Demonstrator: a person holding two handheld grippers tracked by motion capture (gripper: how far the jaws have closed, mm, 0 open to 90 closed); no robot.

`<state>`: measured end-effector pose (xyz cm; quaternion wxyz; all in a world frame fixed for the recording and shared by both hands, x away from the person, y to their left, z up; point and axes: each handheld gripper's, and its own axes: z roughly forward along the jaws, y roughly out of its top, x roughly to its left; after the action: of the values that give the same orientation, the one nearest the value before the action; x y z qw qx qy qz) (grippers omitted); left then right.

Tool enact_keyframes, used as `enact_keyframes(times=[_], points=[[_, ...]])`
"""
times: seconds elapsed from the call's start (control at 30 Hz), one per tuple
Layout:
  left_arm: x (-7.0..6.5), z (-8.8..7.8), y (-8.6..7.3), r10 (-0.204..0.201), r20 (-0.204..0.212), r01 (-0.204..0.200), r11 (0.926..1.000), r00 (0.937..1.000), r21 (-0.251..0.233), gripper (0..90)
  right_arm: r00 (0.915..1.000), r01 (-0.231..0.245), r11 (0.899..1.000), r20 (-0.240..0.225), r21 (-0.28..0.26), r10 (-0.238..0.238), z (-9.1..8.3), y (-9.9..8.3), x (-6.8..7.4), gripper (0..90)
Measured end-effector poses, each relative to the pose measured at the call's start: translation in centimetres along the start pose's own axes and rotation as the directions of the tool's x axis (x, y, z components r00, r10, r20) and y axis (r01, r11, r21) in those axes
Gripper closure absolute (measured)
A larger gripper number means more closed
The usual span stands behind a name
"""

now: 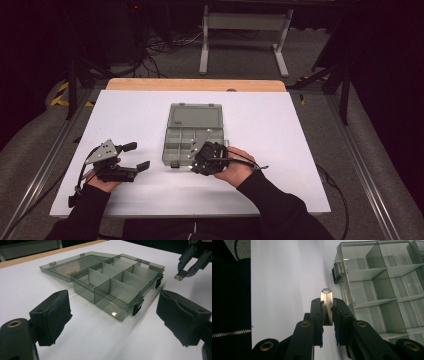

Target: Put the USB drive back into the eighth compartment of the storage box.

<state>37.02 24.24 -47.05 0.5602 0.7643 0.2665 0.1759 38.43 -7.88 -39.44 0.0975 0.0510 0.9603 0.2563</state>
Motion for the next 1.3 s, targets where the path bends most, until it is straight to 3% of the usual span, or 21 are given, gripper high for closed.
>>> enact_keyframes(times=[0.5, 0.8, 1.3], points=[[0.0, 0.0, 0.0, -0.003, 0.001, 0.003, 1.0000, 1.0000, 0.003, 12.9, 0.9972, -0.057, 0.998, 0.047, -0.014, 0.058, -1.6, -1.5, -1.7, 79.4], [-0.1, 0.1, 0.0, -0.007, 0.002, 0.007, 1.0000, 1.0000, 0.005, 12.9, 0.9913, -0.108, 0.994, 0.074, -0.013, 0.109, -2.4, -2.6, -2.8, 79.4], [0.0, 0.1, 0.0, 0.000, 0.001, 0.000, 1.0000, 1.0000, 0.007, 12.9, 0.9809, -0.166, 0.986, 0.104, 0.010, 0.164, -2.1, -3.8, -4.1, 79.3]])
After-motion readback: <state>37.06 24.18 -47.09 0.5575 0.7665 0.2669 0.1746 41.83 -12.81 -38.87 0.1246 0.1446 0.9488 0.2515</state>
